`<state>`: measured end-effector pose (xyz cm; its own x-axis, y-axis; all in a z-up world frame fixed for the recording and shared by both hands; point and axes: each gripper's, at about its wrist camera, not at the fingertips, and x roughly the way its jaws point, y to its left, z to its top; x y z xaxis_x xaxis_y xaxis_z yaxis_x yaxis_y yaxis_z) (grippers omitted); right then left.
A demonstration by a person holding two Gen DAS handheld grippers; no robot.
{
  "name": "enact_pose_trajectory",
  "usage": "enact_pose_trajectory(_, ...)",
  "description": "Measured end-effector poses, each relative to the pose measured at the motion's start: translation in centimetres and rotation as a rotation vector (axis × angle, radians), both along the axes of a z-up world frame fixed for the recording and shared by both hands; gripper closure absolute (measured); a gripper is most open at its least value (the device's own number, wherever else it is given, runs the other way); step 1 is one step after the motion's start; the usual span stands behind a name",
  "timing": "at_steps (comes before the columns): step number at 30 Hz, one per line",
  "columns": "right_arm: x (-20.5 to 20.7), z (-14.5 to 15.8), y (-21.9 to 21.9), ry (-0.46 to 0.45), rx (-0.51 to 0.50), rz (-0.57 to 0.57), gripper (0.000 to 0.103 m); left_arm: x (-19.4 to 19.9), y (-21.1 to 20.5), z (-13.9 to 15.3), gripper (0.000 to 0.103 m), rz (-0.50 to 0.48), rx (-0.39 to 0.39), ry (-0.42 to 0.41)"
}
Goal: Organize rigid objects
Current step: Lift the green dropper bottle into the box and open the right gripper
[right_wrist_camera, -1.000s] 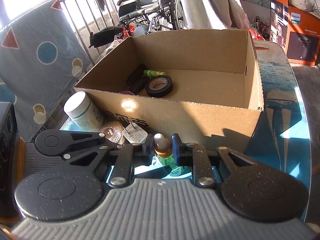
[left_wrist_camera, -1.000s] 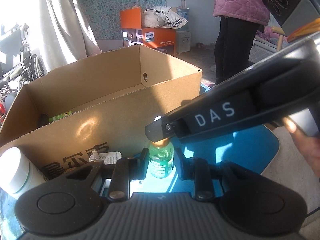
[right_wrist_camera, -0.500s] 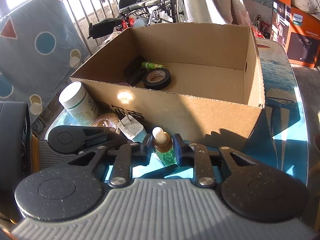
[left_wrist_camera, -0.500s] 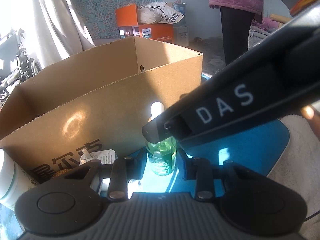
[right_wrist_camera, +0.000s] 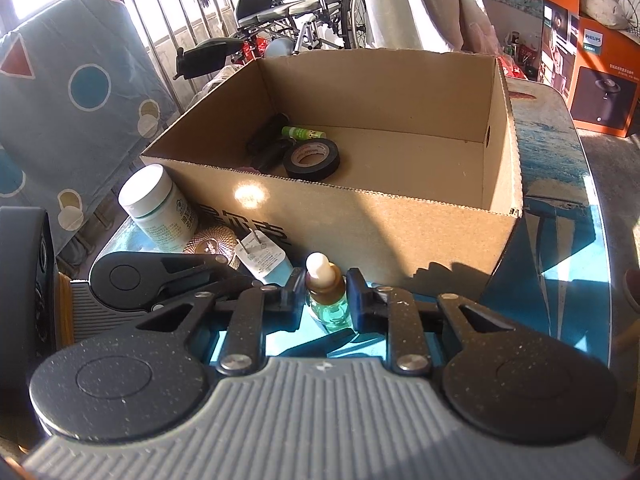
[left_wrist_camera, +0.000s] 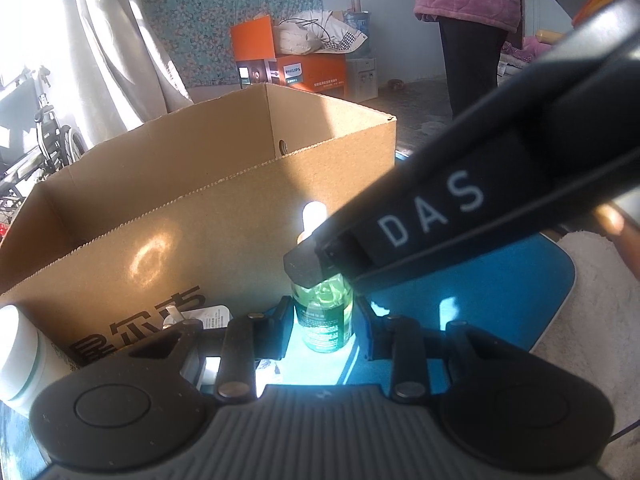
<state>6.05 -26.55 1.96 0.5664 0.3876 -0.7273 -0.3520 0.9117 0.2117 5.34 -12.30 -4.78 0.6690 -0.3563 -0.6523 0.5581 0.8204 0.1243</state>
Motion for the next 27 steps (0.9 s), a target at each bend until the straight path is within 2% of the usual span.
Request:
enact_pose_trajectory(3, -0.8, 1.3, -0.1, -0.017, 0.016, 0.007, 0.082, -1.0, 0.2, 1.4, 0.070, 0.010, 0.003, -0.021)
enact_pose_trajectory(9, -2.3, 6.5, 0.0, -0.103, 0.050, 0.069, 0.082, -2.9, 1.1, 6.4, 0.070, 0.029, 0.016, -0.117)
enact_pose_trajectory(15, -0.8, 12.1, 0.3, -0.200, 0.056, 0.150, 0.082, -0.3, 2.2, 11.1, 0.070, 0.054, -0.024, -0.123)
enact_pose_trajectory(17, 0.8, 13.1, 0.2, -0.202, 0.061, 0.168, 0.082, 1.4, 2.4, 11.9, 0.070, 0.061, -0.030, -0.101)
enact_pose_trajectory(20, 5.1, 13.9, -0.1, -0.160, 0.068, 0.185, 0.082, 5.7, 2.7, 12.3, 0.070, 0.072, -0.048, -0.017)
enact_pose_trajectory(24, 11.3, 12.8, -0.8, -0.054, 0.102, 0.179, 0.082, 11.6, 2.9, 11.7, 0.070, 0.103, -0.082, 0.123)
enact_pose_trajectory(27, 15.9, 10.9, -1.3, 0.030, 0.126, 0.170, 0.082, 15.8, 3.0, 10.3, 0.070, 0.143, -0.102, 0.222)
